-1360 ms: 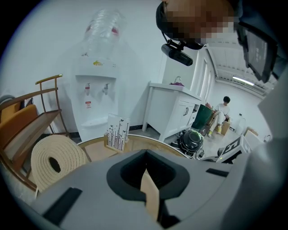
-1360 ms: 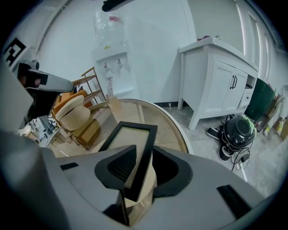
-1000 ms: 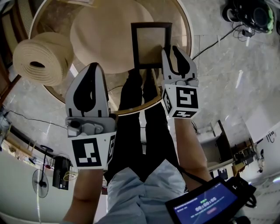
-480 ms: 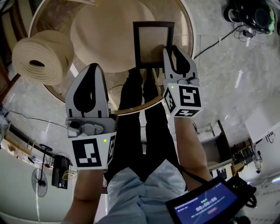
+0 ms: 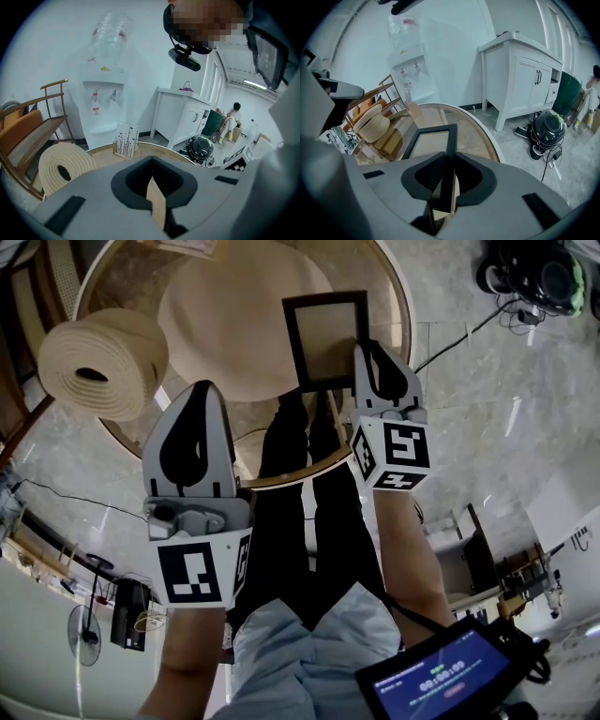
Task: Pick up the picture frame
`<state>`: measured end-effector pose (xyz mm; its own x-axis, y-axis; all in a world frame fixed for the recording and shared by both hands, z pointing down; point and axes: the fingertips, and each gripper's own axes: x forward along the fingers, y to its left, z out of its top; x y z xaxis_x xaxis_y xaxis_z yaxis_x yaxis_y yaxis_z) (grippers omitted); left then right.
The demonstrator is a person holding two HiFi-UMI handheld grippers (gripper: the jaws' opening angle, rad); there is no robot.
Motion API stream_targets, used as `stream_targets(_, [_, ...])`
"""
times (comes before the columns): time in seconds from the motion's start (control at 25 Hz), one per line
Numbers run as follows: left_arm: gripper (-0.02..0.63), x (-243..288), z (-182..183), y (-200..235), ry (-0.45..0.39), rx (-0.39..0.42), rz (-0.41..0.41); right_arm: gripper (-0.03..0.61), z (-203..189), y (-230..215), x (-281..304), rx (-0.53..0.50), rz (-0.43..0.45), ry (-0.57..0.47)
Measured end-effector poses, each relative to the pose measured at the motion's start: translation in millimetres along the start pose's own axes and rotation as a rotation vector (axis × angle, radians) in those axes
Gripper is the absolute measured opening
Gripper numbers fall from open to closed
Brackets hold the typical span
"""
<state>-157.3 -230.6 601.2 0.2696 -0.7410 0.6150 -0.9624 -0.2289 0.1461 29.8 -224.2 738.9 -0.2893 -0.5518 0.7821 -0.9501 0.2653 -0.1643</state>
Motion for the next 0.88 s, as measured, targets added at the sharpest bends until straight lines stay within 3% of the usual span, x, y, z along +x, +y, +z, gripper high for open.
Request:
stream_targets(0.52, [0.011, -18, 21, -15, -0.048, 0.014, 0.002, 0.080, 26, -2, -24, -0.037, -0.006, -0.065])
stream_targets(0.88, [0.011, -45, 60, -29, -0.117, 0.047, 0.003, 0.078, 70, 3, -63, -0.053, -0.004, -0.155])
